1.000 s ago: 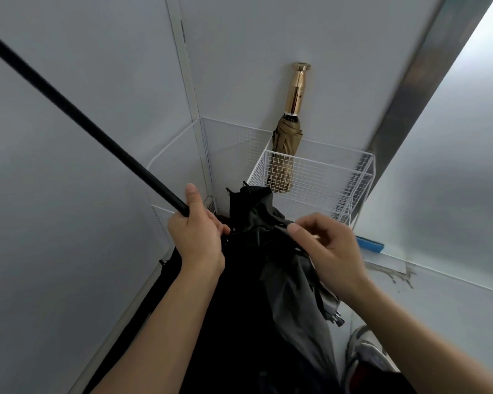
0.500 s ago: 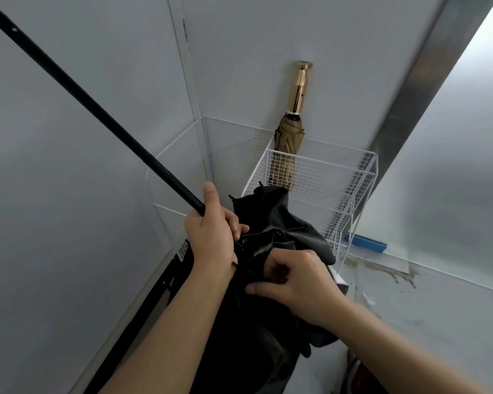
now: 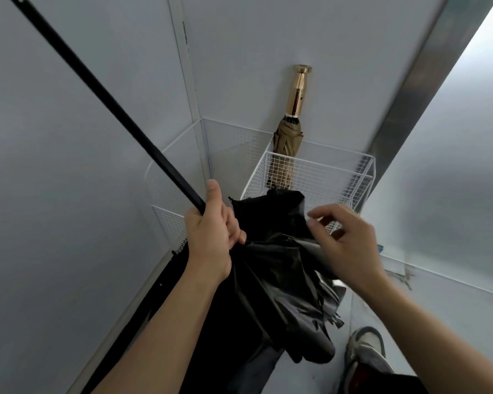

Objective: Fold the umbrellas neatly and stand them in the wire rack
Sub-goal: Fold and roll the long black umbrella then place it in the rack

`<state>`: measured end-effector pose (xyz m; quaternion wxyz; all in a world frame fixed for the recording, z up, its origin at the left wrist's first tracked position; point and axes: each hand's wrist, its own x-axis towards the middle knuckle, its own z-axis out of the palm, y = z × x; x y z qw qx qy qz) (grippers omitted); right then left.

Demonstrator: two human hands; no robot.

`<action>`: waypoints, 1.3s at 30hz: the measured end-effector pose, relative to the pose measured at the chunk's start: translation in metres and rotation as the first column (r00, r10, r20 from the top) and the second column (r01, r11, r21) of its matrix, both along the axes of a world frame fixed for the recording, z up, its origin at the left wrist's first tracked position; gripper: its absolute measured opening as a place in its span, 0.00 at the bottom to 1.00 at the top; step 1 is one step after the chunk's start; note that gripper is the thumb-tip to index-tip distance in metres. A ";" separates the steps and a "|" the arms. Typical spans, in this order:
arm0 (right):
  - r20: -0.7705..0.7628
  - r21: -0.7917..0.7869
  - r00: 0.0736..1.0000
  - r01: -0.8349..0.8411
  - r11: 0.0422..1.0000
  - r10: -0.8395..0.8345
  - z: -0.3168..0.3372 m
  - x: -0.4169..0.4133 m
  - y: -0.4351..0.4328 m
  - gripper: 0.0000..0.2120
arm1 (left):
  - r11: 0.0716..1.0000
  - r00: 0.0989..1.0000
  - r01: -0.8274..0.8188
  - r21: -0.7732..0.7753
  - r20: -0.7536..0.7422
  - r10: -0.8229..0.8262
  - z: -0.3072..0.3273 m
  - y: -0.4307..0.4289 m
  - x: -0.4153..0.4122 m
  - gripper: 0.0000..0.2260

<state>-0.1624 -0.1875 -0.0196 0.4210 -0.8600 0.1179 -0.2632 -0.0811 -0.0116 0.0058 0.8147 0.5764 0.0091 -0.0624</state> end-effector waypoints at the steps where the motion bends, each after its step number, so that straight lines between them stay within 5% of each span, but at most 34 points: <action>1: -0.033 -0.120 0.999 -0.022 0.992 0.019 -0.003 0.001 -0.010 0.11 | 0.999 0.999 0.044 0.004 0.013 -0.044 0.000 0.000 -0.001 0.29; 5: -0.372 -0.350 0.926 -0.201 0.915 0.061 -0.018 0.004 -0.021 0.11 | 0.974 0.972 0.225 0.039 0.060 -0.227 -0.003 0.000 -0.007 0.27; 12: -0.121 -0.077 0.980 -0.167 0.983 0.157 -0.024 0.010 -0.008 0.06 | 0.949 0.950 0.313 -0.026 0.031 -0.312 -0.001 -0.004 -0.011 0.26; 17: 0.103 0.017 0.988 0.118 0.993 -0.119 0.001 -0.003 -0.012 0.07 | 0.981 0.989 0.148 -0.122 0.009 -0.148 -0.004 0.005 -0.001 0.26; 20: -0.171 0.069 0.985 0.001 0.998 0.010 0.000 -0.010 -0.016 0.13 | 0.986 0.996 0.085 -0.141 0.030 -0.082 -0.003 0.013 0.008 0.26; 23: -0.486 0.026 0.858 -0.175 0.984 0.165 -0.013 -0.009 -0.018 0.06 | 0.986 0.997 0.064 -0.151 0.050 -0.057 -0.002 0.015 0.010 0.27; 26: -0.490 -0.018 0.843 -0.263 0.965 0.221 -0.017 -0.008 -0.016 0.18 | 0.984 0.996 0.078 -0.163 0.063 -0.069 -0.001 0.014 0.007 0.26; 30: -0.389 -0.033 0.899 -0.231 0.972 0.201 -0.013 -0.004 -0.018 0.11 | 0.973 0.989 0.142 -0.185 0.068 -0.131 0.004 0.016 0.006 0.26; 33: -0.292 0.118 0.954 -0.038 0.992 0.072 -0.004 -0.004 -0.022 0.15 | 0.969 0.983 0.178 -0.174 0.065 -0.169 0.006 0.016 0.004 0.26; 37: -0.330 -0.252 0.891 0.234 0.939 -0.311 -0.003 -0.001 -0.015 0.11 | 0.976 0.988 0.145 -0.165 0.077 -0.134 0.008 0.015 0.004 0.26; 39: -0.321 -0.306 0.878 0.260 0.916 -0.356 -0.003 0.000 -0.011 0.15 | 0.980 0.991 0.112 -0.162 0.085 -0.100 0.008 0.014 0.003 0.25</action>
